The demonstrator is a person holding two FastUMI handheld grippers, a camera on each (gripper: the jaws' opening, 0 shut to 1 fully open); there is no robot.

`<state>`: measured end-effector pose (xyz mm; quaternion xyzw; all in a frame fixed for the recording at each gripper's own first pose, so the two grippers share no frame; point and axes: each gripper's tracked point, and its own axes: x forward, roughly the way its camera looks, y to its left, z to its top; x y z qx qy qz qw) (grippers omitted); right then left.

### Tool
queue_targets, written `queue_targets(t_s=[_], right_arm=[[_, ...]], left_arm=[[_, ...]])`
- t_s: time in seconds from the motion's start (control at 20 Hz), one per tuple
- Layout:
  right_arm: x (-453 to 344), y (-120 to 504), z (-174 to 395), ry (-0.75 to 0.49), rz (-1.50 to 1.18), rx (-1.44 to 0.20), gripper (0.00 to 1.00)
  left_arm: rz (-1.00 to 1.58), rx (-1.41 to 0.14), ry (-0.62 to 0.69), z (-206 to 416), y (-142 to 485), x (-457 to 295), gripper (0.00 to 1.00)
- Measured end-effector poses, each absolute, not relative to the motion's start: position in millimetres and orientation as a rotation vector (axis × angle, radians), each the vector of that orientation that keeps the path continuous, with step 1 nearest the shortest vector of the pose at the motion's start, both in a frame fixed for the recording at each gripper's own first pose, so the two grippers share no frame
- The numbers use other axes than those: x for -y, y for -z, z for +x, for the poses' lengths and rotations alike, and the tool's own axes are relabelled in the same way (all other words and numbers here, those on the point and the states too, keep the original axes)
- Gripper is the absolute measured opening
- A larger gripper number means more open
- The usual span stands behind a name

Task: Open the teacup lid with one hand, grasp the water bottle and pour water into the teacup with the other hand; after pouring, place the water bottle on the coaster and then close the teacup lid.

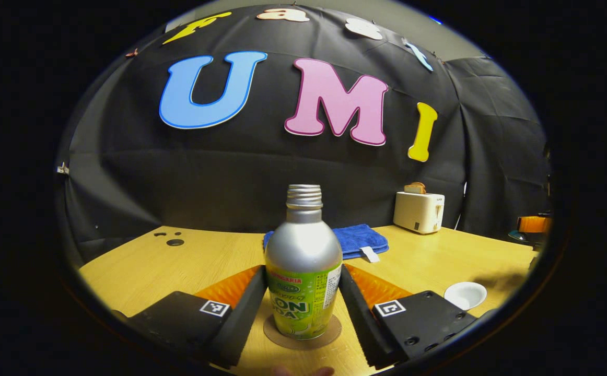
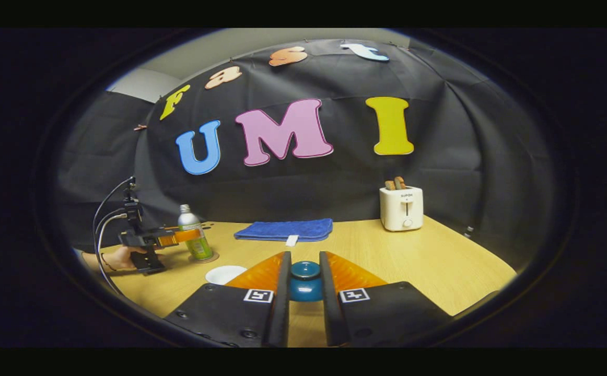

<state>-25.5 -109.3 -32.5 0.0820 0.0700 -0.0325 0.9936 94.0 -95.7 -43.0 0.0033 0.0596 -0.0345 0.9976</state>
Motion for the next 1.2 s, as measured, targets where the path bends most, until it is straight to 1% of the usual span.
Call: queue_targets(t_s=[0.05, 0.2, 0.25, 0.3, 0.4, 0.45, 0.5, 0.55, 0.65, 0.75, 0.8, 0.95, 1.1, 1.15, 1.2], right_arm=[[107.6, 32.7, -25.3, 0.061, 0.166, -0.140, 0.31], [98.2, 31.0, -24.0, 0.042, 0.180, -0.135, 0.31], [90.3, 27.8, -23.6, 0.026, 0.186, -0.128, 0.35], [79.7, 24.8, -22.6, 0.004, 0.190, -0.121, 0.35], [52.5, 22.3, -18.6, -0.047, 0.190, -0.107, 0.27], [39.3, 24.9, -15.2, -0.072, 0.186, -0.112, 0.31], [26.4, 31.3, -11.0, -0.095, 0.186, -0.125, 0.27], [11.4, 42.9, -2.9, -0.121, 0.195, -0.155, 0.31], [-10.8, 54.4, 8.4, -0.154, 0.219, -0.188, 0.33], [-19.0, 61.7, 20.0, -0.159, 0.207, -0.213, 0.35], [-20.5, 64.0, 24.6, -0.153, 0.196, -0.220, 0.31], [-26.2, 77.0, 39.1, -0.146, 0.194, -0.256, 0.31], [-27.5, 89.8, 47.5, -0.133, 0.178, -0.298, 0.31], [-28.5, 92.5, 50.0, -0.134, 0.177, -0.308, 0.27], [-30.8, 95.2, 51.3, -0.139, 0.174, -0.318, 0.31]], left_arm=[[0.019, -0.117, 0.072, 93.8, 43.0, 95.6, 0.87], [0.030, -0.119, 0.066, 90.3, 43.0, 95.0, 0.93], [0.026, -0.122, 0.060, 87.6, 43.5, 93.8, 0.94], [0.022, -0.122, 0.054, 84.2, 44.2, 93.3, 0.94], [0.033, -0.129, 0.040, 76.0, 47.0, 89.1, 0.94], [0.039, -0.130, 0.030, 71.3, 47.6, 85.0, 0.94], [0.041, -0.124, 0.015, 64.7, 47.6, 79.7, 0.94], [0.041, -0.122, 0.003, 56.0, 48.8, 76.4, 0.94], [0.046, -0.130, -0.007, 38.4, 49.2, 73.7, 0.94], [0.048, -0.135, -0.022, 20.9, 46.9, 72.5, 0.94], [0.039, -0.127, -0.027, 9.3, 41.7, 74.6, 0.95], [0.032, -0.098, -0.035, -12.3, 34.2, 86.4, 0.94], [0.031, -0.094, -0.008, -23.4, 32.9, 101.6, 0.94], [0.025, -0.093, -0.003, -25.1, 32.8, 104.5, 0.94], [0.021, -0.092, 0.002, -24.4, 34.5, 105.8, 0.94]])
